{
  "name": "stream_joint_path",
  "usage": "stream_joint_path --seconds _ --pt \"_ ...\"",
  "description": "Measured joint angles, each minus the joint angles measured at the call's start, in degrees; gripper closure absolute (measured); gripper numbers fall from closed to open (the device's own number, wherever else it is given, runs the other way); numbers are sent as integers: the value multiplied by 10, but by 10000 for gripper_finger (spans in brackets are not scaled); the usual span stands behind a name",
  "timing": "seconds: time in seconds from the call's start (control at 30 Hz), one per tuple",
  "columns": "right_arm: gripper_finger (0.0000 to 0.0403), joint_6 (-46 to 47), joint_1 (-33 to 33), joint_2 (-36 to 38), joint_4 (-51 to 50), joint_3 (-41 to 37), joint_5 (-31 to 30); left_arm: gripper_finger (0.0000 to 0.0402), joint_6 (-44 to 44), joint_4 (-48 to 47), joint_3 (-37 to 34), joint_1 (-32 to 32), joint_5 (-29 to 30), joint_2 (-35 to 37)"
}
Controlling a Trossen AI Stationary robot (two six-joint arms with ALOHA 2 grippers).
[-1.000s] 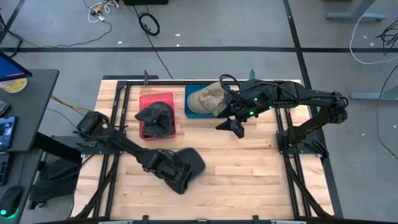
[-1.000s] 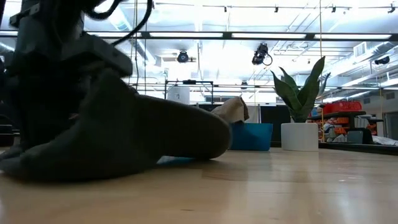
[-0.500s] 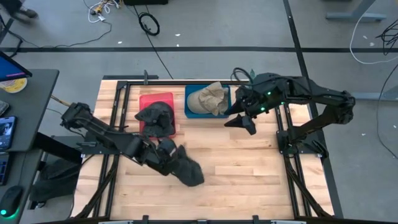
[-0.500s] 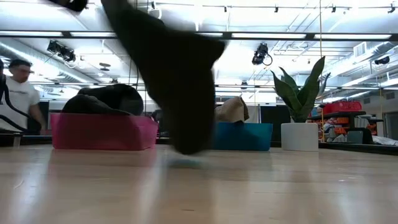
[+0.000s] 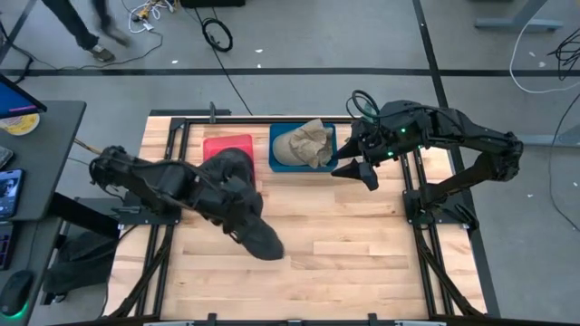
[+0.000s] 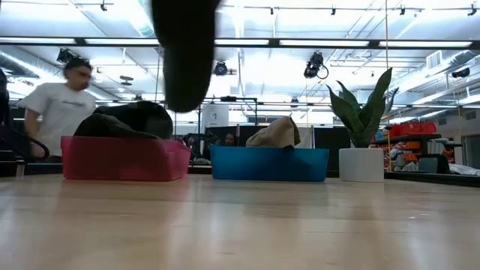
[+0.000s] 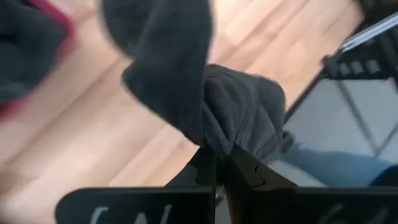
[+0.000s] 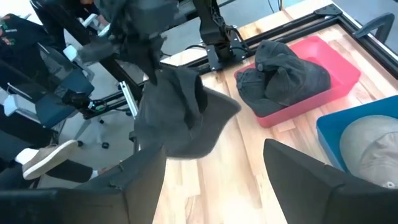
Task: Pick & Place hat
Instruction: Put the black cap into the red bin
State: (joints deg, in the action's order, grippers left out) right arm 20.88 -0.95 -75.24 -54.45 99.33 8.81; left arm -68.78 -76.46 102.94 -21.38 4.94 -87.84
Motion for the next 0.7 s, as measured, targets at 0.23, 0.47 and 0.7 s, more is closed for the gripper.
stream_joint_path --seconds 0.23,0.47,0.7 --pt "130 0 0 -1 10 0 0 393 126 -135 77 36 49 1" --pt "130 11 0 -1 21 0 -3 393 403 -121 149 64 168 -3" --pt "130 27 0 -1 22 0 -14 393 600 -97 187 98 273 -4"
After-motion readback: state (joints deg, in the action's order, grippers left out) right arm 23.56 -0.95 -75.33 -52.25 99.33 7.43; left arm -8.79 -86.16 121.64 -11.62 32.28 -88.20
